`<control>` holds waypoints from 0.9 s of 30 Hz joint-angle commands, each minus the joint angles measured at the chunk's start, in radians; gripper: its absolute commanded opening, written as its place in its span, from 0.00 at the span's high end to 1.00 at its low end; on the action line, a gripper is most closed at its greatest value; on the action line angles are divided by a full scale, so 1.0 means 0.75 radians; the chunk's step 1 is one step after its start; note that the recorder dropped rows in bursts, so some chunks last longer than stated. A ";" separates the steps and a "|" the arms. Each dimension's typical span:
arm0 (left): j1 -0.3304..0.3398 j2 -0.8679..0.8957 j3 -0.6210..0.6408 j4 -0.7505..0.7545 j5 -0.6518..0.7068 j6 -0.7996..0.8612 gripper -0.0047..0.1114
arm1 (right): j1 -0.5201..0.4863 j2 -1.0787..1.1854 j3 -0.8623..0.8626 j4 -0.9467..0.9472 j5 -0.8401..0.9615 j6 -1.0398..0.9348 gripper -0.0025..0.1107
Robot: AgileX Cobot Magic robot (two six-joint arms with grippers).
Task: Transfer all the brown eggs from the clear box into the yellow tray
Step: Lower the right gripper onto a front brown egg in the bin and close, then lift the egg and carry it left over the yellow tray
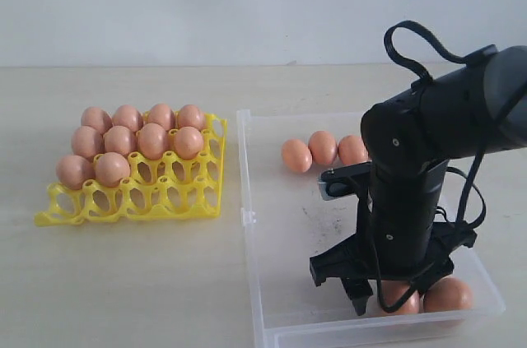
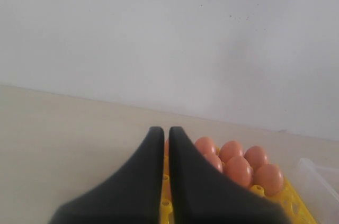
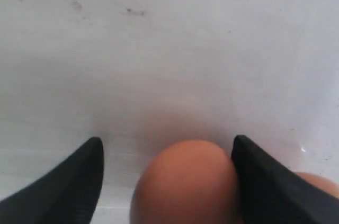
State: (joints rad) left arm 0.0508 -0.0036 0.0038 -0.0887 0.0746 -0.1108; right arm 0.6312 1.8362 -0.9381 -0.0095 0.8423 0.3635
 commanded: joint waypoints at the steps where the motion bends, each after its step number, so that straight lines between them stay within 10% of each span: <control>1: -0.008 0.005 -0.005 -0.001 -0.008 -0.002 0.93 | -0.006 0.031 0.010 -0.021 0.028 -0.011 0.67; 4: -0.008 0.005 -0.005 -0.001 -0.008 -0.002 0.93 | -0.006 0.031 0.010 -0.036 0.019 -0.082 0.97; 27: -0.008 0.005 -0.005 -0.001 -0.008 -0.002 0.93 | -0.006 -0.127 0.010 -0.325 -0.953 -0.064 0.98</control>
State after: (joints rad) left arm 0.0508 -0.0036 0.0038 -0.0887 0.0746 -0.1108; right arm 0.6305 1.7575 -0.9351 -0.2250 0.2189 0.3172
